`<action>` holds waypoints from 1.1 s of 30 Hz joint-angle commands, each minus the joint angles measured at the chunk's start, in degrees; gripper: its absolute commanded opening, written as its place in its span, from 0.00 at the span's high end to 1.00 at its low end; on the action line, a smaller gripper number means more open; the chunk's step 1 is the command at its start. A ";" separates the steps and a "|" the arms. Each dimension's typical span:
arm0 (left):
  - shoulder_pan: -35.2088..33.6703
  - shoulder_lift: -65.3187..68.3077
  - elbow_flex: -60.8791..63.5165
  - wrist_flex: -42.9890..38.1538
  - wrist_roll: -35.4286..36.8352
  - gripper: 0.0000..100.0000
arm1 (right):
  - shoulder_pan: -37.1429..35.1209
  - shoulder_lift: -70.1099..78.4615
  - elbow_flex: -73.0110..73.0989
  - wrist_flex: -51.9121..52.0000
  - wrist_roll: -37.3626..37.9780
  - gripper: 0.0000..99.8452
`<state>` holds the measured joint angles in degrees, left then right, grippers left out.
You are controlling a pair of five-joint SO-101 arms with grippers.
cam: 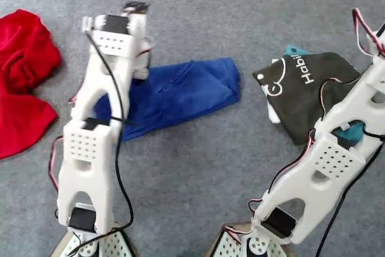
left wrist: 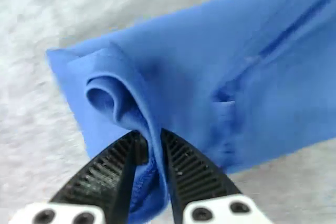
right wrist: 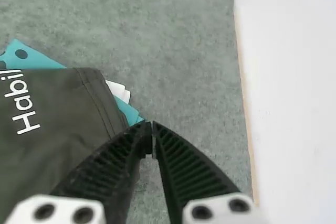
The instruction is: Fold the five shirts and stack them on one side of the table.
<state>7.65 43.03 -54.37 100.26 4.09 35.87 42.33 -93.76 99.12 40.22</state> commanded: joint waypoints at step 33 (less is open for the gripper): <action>19.03 3.25 -6.73 -34.99 21.54 0.97 | 0.09 -2.77 -1.98 -1.58 0.26 0.98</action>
<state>25.23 46.90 -58.77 67.21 25.01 35.87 42.33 -93.76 98.68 40.22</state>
